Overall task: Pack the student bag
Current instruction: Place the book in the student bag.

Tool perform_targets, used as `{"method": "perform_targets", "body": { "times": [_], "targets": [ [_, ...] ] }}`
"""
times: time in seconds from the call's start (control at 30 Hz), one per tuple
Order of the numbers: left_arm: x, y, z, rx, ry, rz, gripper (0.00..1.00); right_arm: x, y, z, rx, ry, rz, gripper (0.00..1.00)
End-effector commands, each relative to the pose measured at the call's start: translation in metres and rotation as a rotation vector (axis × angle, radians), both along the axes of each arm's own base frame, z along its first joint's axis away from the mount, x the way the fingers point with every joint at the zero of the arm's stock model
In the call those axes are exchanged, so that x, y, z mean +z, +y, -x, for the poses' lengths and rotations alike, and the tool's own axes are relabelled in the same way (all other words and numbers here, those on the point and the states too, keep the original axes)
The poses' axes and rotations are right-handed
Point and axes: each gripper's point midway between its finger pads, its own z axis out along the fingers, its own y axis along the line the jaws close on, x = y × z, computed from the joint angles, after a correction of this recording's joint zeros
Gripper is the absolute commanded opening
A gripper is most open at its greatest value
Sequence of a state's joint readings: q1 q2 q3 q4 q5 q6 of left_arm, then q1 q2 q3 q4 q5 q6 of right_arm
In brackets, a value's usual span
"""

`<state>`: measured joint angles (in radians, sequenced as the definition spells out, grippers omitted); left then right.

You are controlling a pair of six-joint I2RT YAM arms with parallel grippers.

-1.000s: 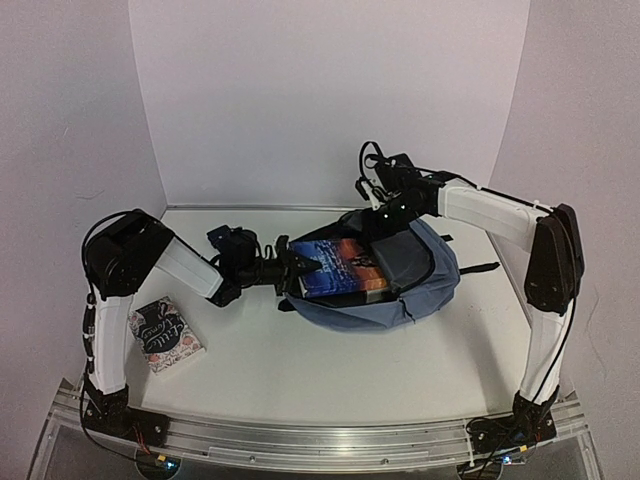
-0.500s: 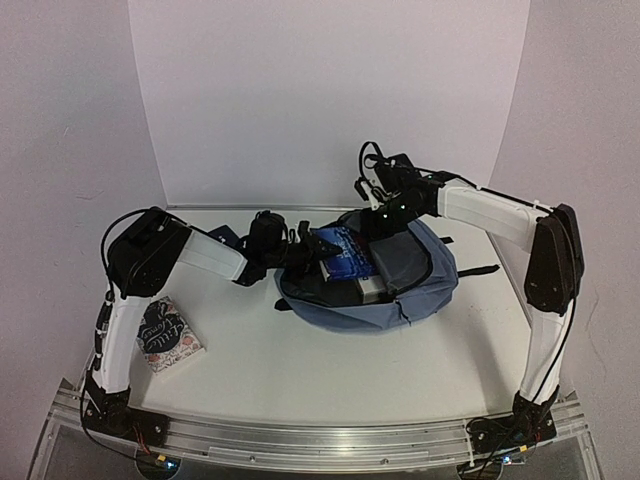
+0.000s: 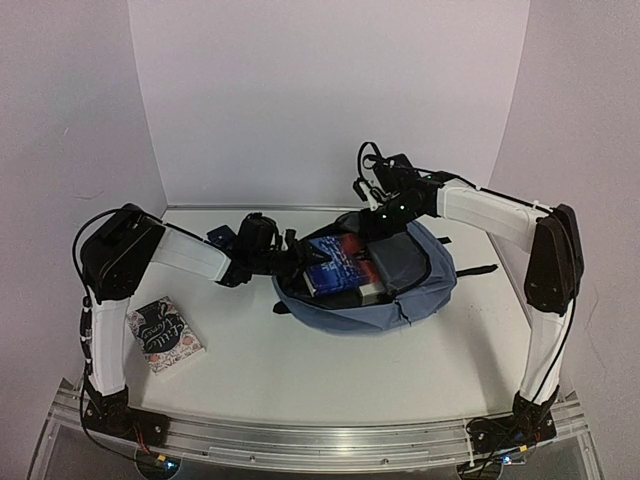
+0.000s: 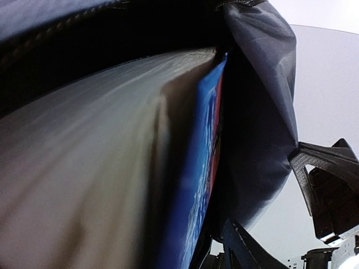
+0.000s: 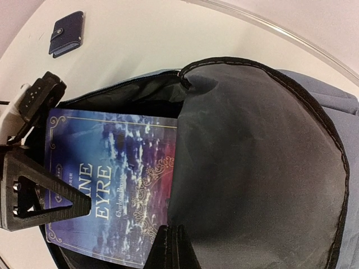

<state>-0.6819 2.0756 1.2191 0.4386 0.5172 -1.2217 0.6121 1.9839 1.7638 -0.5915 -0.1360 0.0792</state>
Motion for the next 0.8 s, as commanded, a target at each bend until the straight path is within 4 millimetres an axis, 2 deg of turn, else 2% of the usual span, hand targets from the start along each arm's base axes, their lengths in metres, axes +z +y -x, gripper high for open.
{"method": "perform_targets", "body": {
  "times": [0.0,0.07,0.2,0.3,0.33,0.43,0.5,0.57,0.77],
  "targets": [
    [0.044,0.004,0.000,0.006,-0.111,0.023,0.54,0.048,0.010,-0.001,0.024,-0.098,-0.080,0.00],
    [0.042,0.002,0.000,-0.003,-0.107,0.019,0.43,0.048,0.011,-0.001,0.026,-0.095,-0.084,0.00],
    [0.047,-0.015,-0.005,-0.048,-0.124,0.041,0.17,0.046,0.014,0.002,0.036,-0.079,-0.098,0.00],
    [0.047,-0.033,-0.009,-0.084,-0.127,0.065,0.08,0.046,0.017,0.004,0.043,-0.064,-0.115,0.00],
    [0.053,-0.040,-0.011,-0.095,-0.137,0.078,0.06,0.045,0.018,0.005,0.046,-0.058,-0.119,0.00],
    [0.056,-0.060,-0.016,-0.134,-0.146,0.093,0.03,0.040,0.019,0.006,0.047,-0.045,-0.119,0.00],
    [0.056,-0.068,-0.016,-0.152,-0.141,0.102,0.05,0.035,0.018,0.007,0.047,-0.037,-0.113,0.00],
    [0.056,-0.070,-0.014,-0.165,-0.134,0.098,0.13,0.031,0.017,0.007,0.044,-0.033,-0.102,0.00],
    [0.055,-0.047,-0.002,-0.135,-0.142,-0.009,0.48,0.025,0.013,0.004,0.035,-0.039,-0.078,0.00]
  ]
}}
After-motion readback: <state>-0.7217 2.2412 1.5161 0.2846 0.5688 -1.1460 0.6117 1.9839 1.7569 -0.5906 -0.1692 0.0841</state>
